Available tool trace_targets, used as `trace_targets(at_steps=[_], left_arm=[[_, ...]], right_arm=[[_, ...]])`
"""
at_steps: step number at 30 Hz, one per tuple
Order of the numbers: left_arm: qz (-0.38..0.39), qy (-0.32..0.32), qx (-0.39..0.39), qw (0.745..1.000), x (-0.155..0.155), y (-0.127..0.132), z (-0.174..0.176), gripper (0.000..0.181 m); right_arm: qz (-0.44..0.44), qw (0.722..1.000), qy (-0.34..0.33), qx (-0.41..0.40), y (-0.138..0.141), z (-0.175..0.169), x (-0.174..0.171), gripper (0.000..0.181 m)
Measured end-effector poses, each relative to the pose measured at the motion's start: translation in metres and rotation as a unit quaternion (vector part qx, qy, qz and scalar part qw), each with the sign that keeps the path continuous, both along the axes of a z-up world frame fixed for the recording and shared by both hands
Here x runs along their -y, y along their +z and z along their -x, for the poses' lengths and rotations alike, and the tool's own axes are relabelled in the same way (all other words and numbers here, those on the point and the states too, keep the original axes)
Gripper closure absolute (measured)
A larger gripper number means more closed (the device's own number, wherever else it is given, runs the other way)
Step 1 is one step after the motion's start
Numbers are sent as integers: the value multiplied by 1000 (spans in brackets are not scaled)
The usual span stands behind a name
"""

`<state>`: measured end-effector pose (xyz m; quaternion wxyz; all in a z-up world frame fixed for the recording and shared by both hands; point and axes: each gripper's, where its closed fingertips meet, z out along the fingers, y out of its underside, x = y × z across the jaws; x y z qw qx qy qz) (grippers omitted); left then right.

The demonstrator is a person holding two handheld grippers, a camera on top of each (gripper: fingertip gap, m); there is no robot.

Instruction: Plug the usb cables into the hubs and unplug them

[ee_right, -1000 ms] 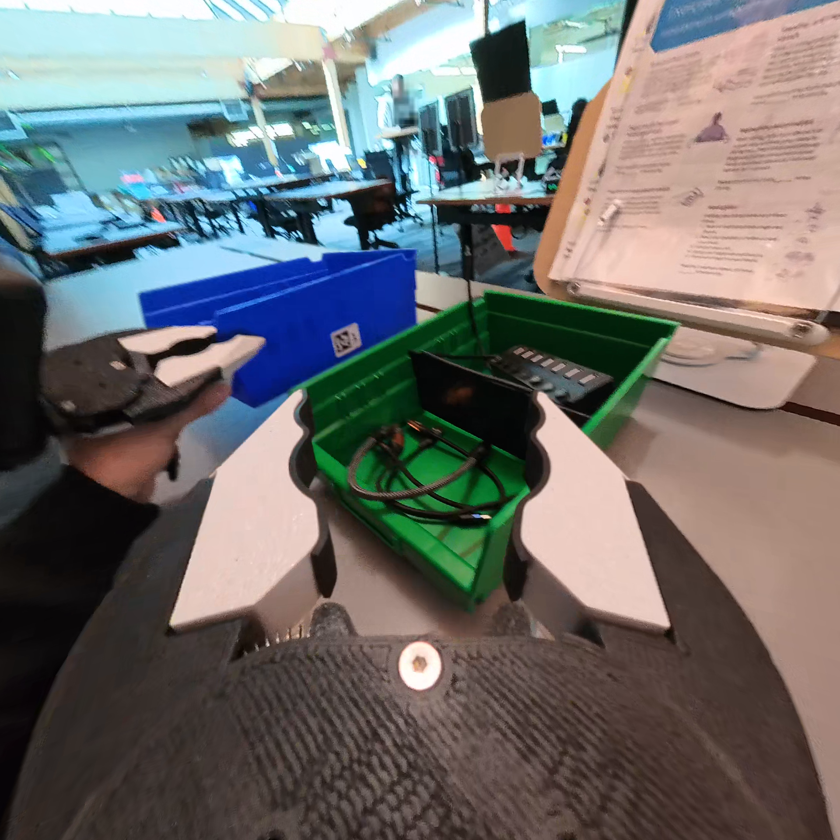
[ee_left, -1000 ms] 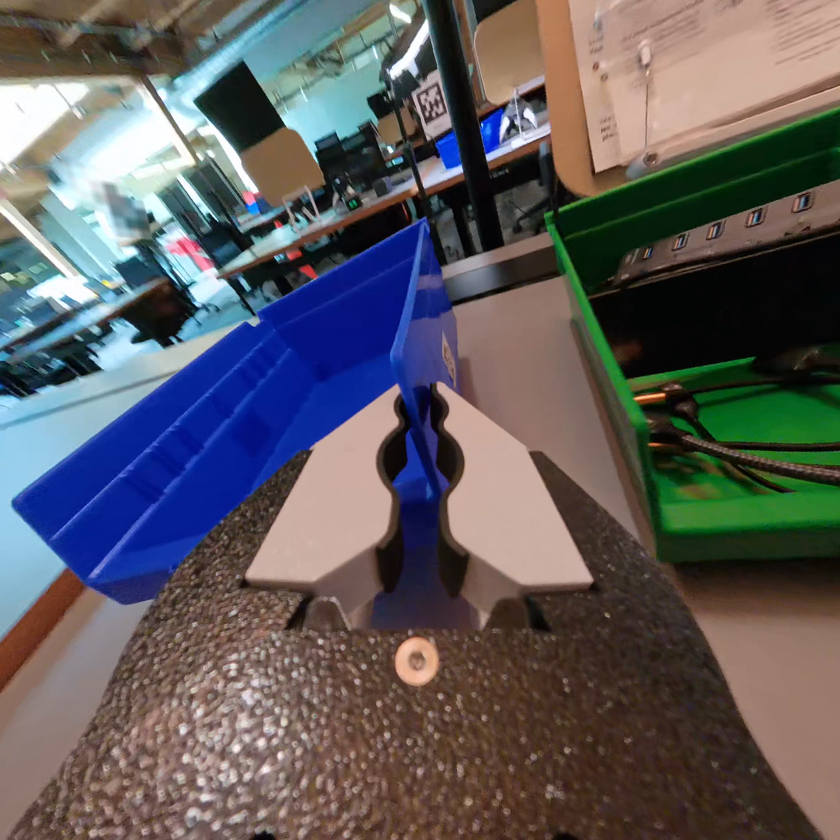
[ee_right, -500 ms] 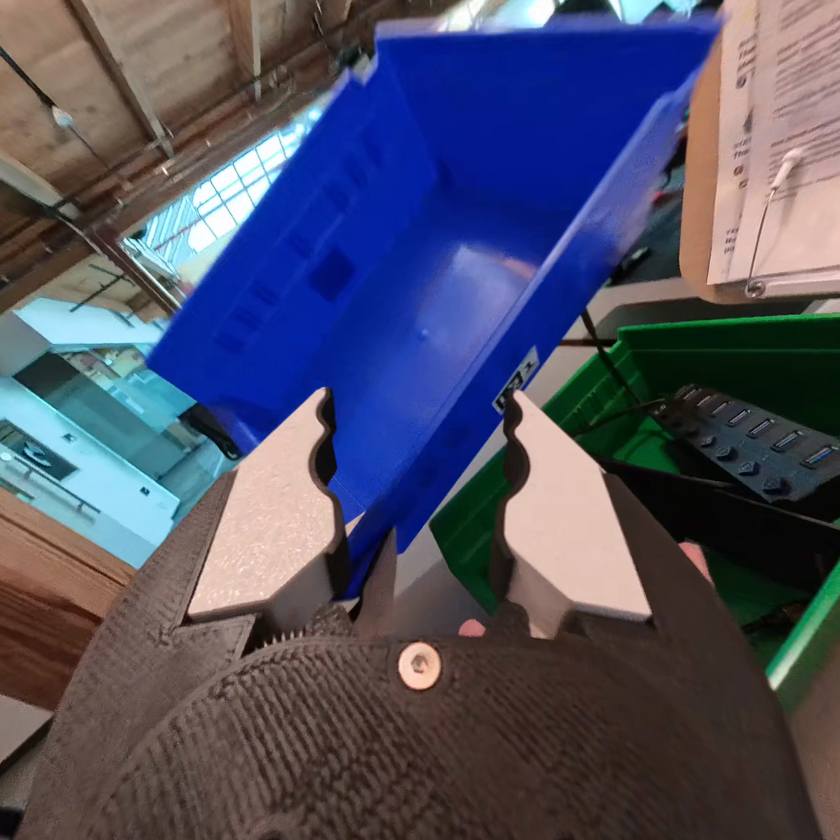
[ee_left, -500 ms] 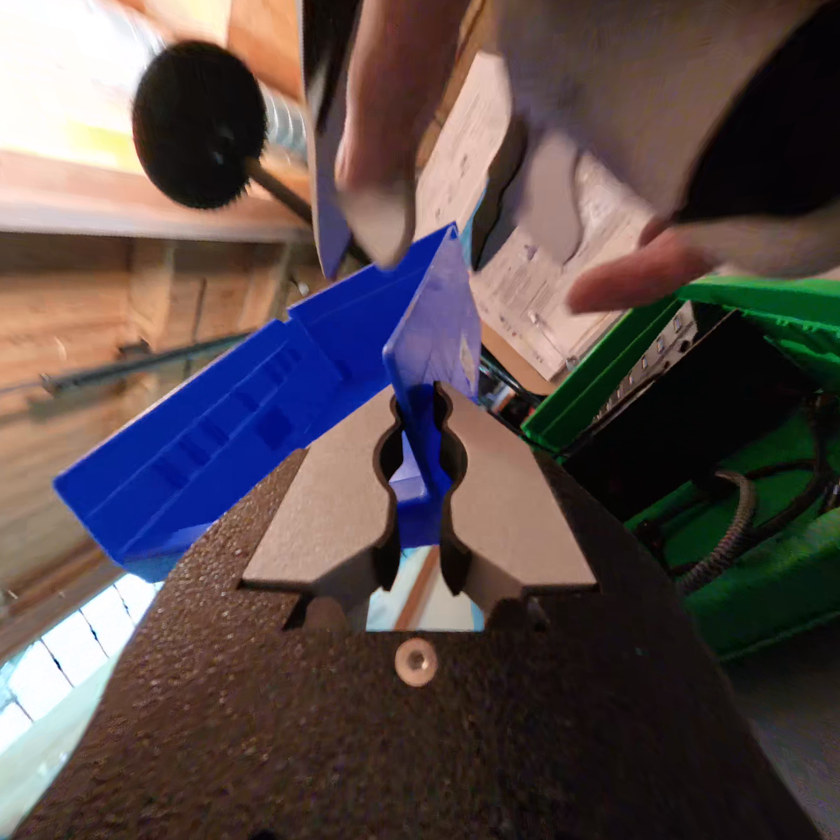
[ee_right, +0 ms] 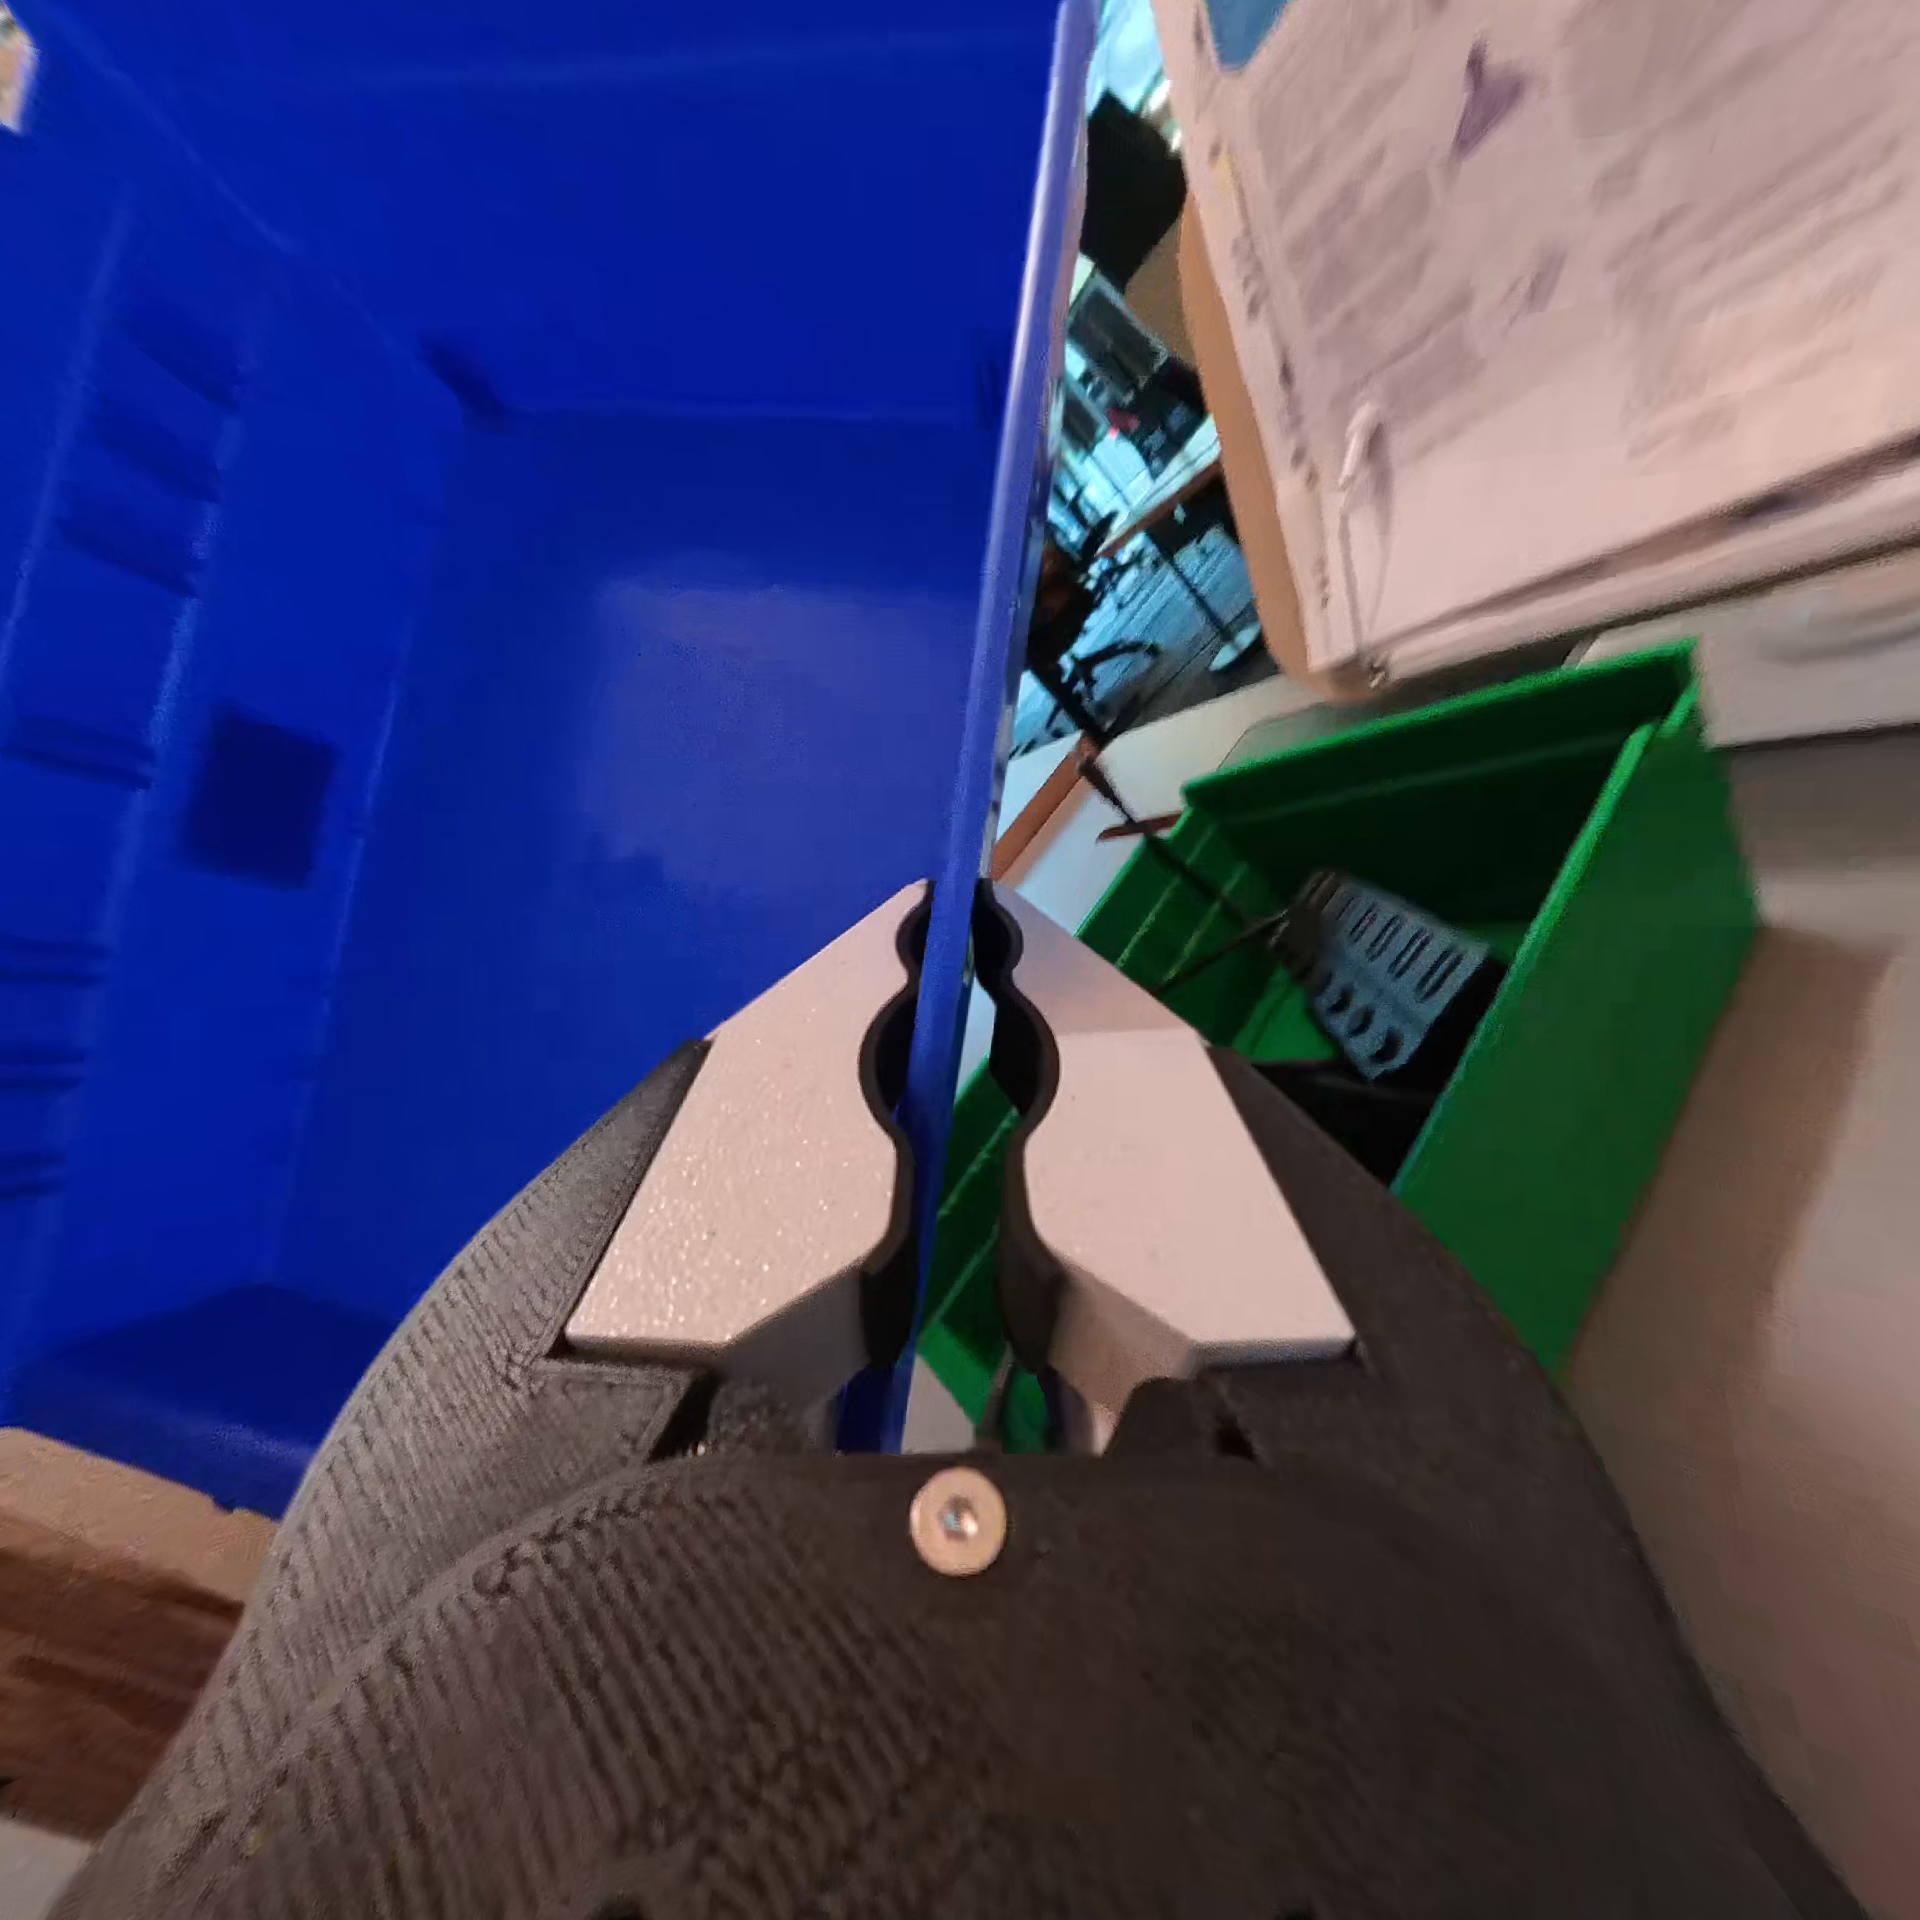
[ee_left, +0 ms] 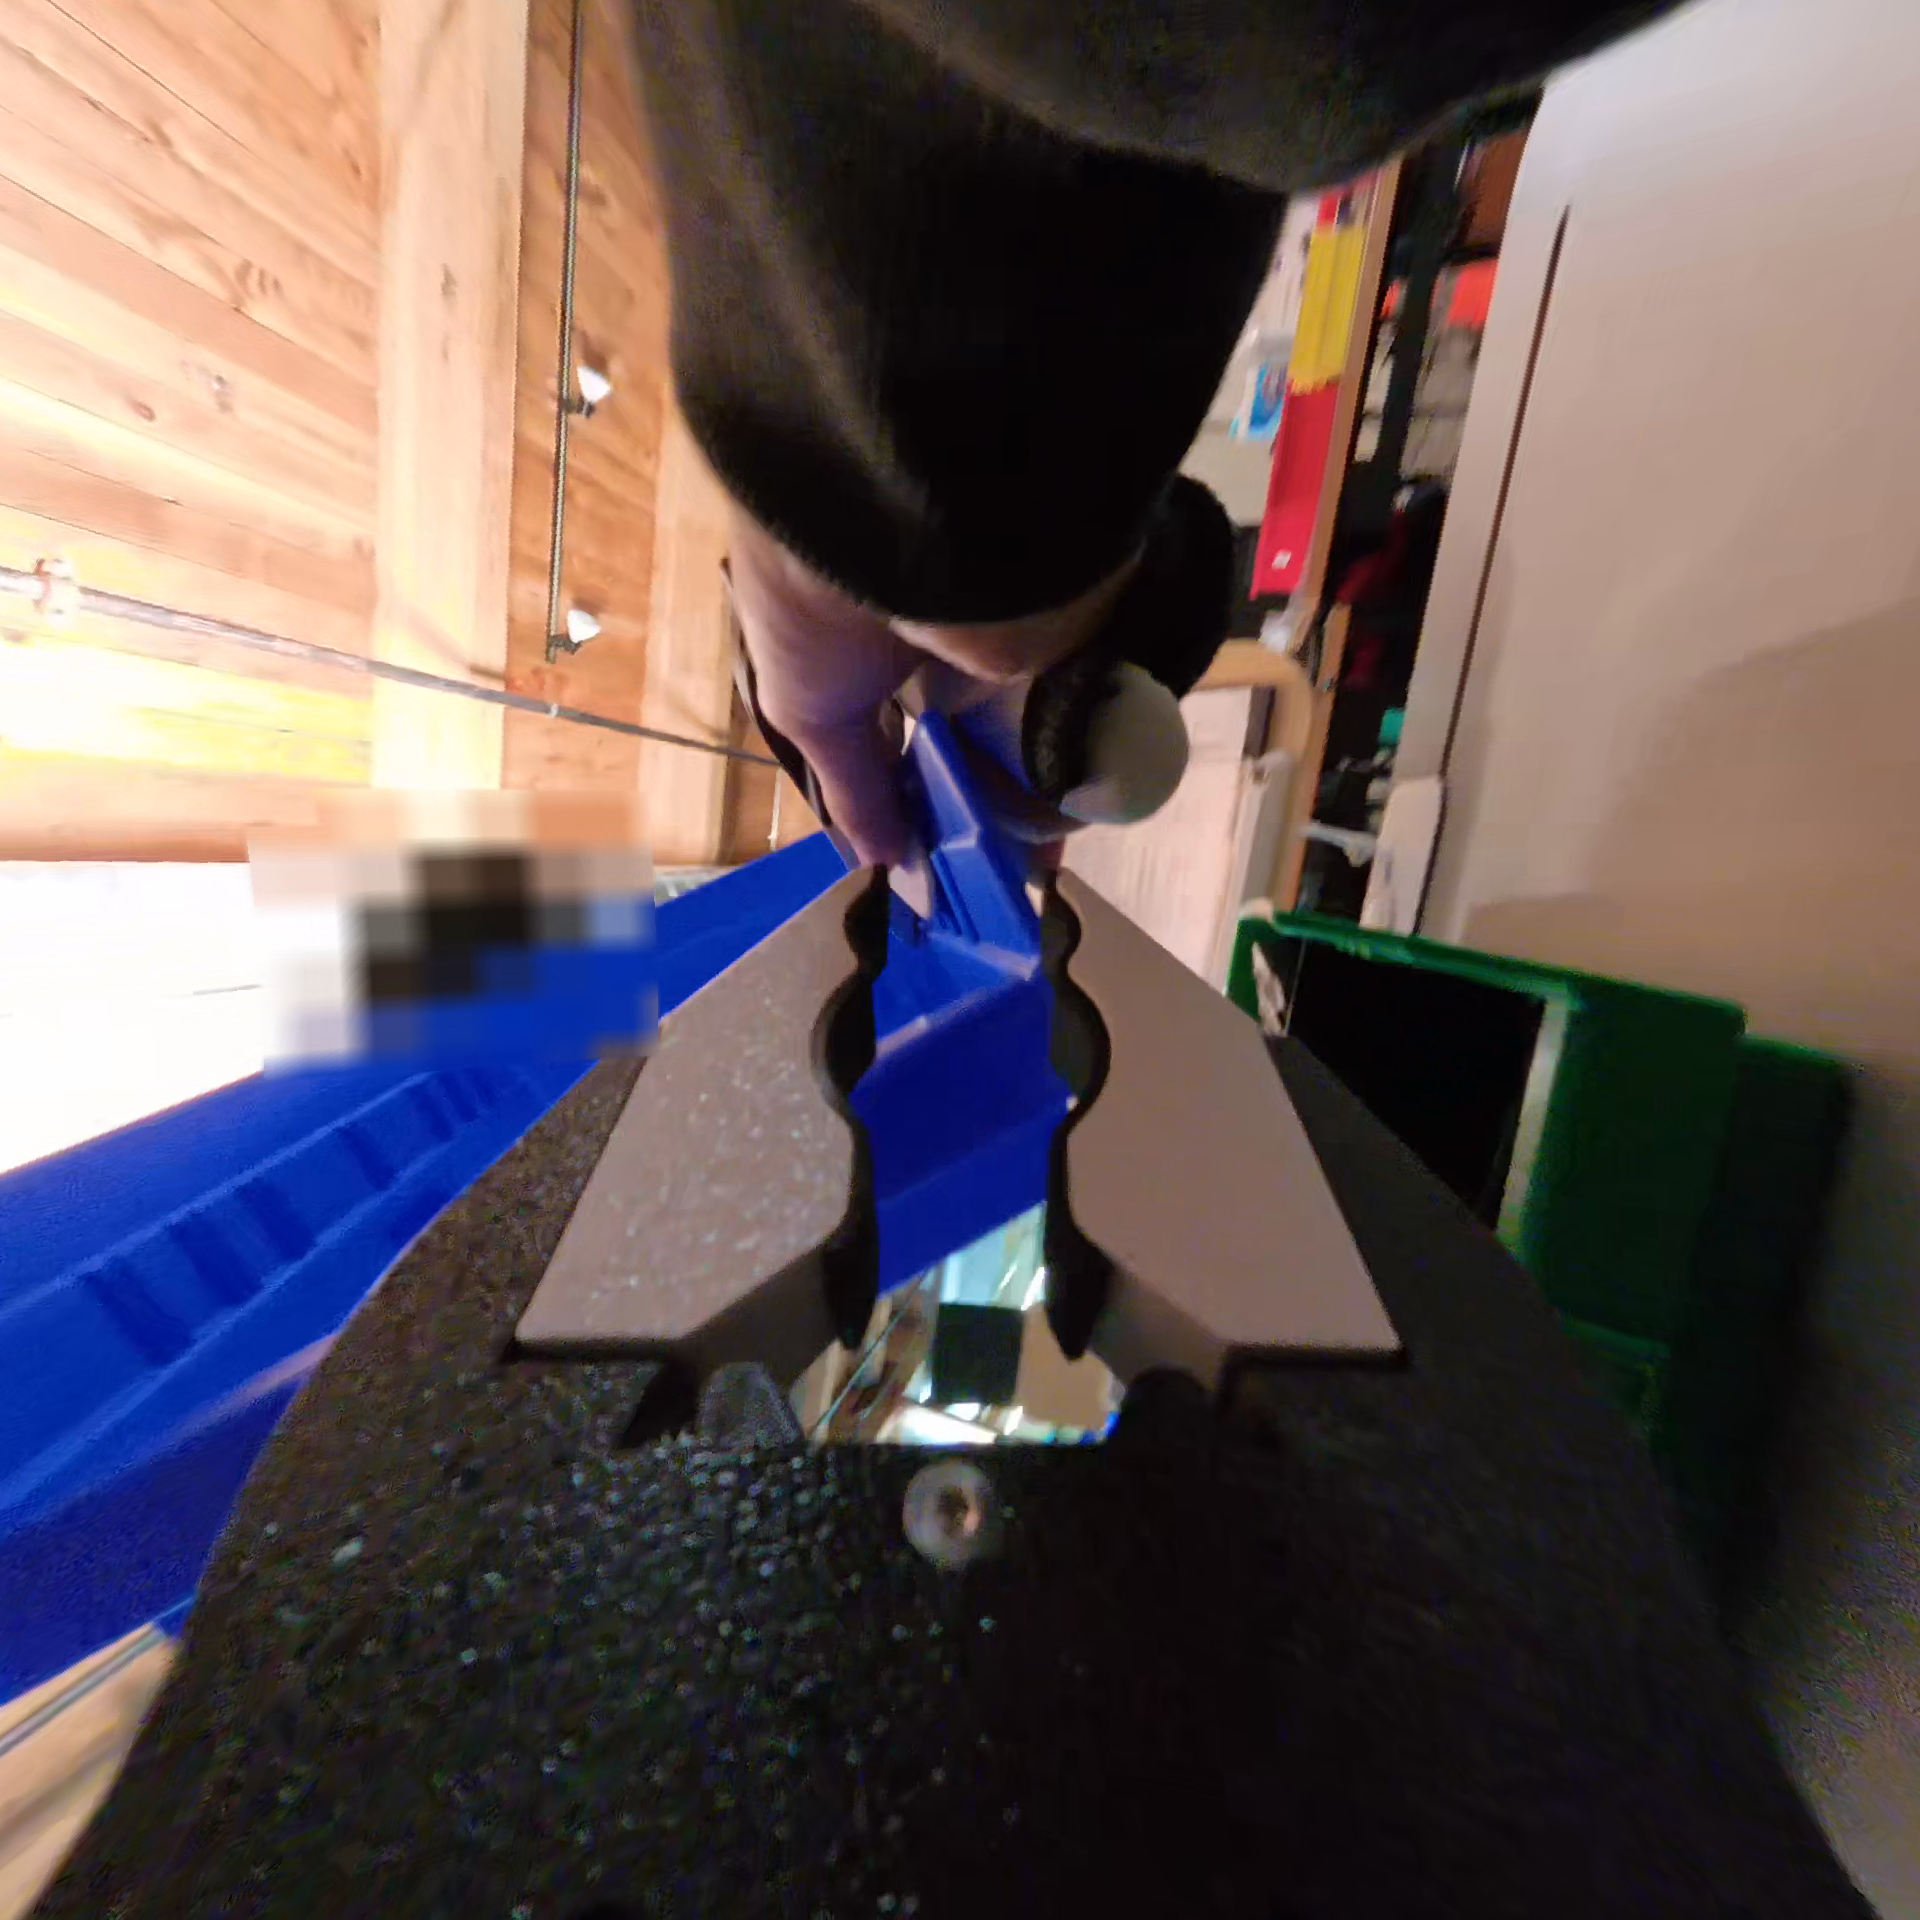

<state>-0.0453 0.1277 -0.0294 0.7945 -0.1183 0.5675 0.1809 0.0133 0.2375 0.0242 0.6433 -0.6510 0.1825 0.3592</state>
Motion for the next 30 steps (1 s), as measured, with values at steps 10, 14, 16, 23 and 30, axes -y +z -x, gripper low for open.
trace_targets(at_steps=[10,14,16,23,30], left_arm=[[72,-64,76,992,-5,44,37,150],[187,-8,139,972,-70,49,76,155],[290,44,165,942,-112,40,98,155],[598,71,186,776,-177,-20,143,141],[680,30,202,704,-179,-32,143,133]], right_arm=[[10,963,-225,148,52,-162,103,175],[50,940,-295,164,42,-230,172,175],[82,933,-310,164,27,-258,205,175],[235,923,-267,150,-49,-326,280,170],[377,884,-222,168,-112,-374,290,166]])
